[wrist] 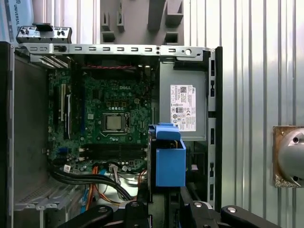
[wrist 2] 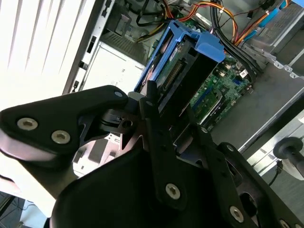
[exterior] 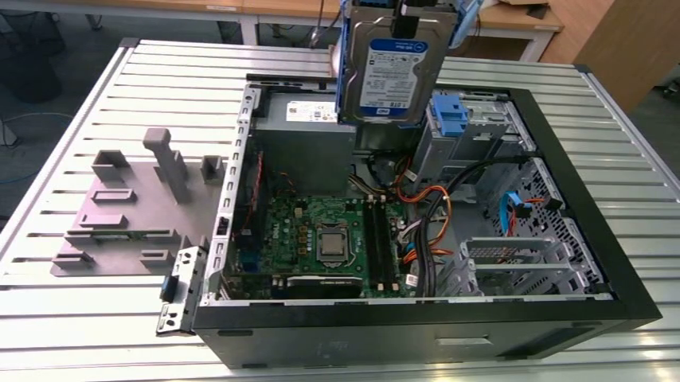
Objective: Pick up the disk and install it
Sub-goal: 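Pick up the disk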
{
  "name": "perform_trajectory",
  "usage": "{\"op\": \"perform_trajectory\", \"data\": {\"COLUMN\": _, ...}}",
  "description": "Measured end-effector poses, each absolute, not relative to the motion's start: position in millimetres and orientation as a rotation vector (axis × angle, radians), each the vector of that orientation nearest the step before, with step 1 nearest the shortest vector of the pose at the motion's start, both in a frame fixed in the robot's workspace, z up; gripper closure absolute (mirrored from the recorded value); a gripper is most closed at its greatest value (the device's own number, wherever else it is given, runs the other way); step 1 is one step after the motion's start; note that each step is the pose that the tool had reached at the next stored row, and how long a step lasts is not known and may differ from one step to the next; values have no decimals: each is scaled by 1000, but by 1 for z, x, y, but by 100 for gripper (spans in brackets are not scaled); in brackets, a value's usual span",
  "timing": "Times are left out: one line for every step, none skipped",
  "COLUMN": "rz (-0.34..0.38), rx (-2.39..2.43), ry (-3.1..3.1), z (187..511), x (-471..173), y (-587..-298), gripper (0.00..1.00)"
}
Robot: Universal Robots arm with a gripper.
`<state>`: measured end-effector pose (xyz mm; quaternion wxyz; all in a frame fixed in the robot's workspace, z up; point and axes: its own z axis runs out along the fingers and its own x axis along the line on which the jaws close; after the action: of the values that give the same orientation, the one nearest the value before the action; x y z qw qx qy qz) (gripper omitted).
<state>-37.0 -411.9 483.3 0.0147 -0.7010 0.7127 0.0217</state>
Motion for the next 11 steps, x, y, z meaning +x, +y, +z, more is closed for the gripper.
{"op": "perform_trajectory", "data": {"rz": 68, "rx": -2182, "ry": 2218, "z": 483, "x": -37, "y": -414, "gripper": 65}}
{"op": "perform_trajectory", "data": {"rz": 67, "rx": -2182, "ry": 2218, "z": 483, "x": -36, "y": -415, "gripper": 65}}
{"op": "perform_trajectory", "data": {"rz": 67, "rx": -2182, "ry": 2218, "z": 483, "x": -36, "y": -417, "gripper": 65}}
{"op": "perform_trajectory", "data": {"rz": 67, "rx": -2182, "ry": 2218, "z": 483, "x": -36, "y": -418, "gripper": 65}}
{"op": "perform_trajectory", "data": {"rz": 67, "rx": -2182, "ry": 2218, "z": 483, "x": -36, "y": -419, "gripper": 65}}
{"op": "perform_trajectory", "data": {"rz": 67, "rx": -2182, "ry": 2218, "z": 483, "x": -35, "y": -421, "gripper": 65}}
{"op": "perform_trajectory", "data": {"rz": 67, "rx": -2182, "ry": 2218, "z": 483, "x": -35, "y": -422, "gripper": 65}}
{"op": "perform_trajectory", "data": {"rz": 67, "rx": -2182, "ry": 2218, "z": 483, "x": -35, "y": -423, "gripper": 65}}
{"op": "perform_trajectory", "data": {"rz": 67, "rx": -2182, "ry": 2218, "z": 483, "x": -35, "y": -424, "gripper": 65}}
{"op": "perform_trajectory", "data": {"rz": 67, "rx": -2182, "ry": 2218, "z": 483, "x": -35, "y": -425, "gripper": 65}}
{"op": "perform_trajectory", "data": {"rz": 68, "rx": -2182, "ry": 2218, "z": 483, "x": -35, "y": -426, "gripper": 65}}
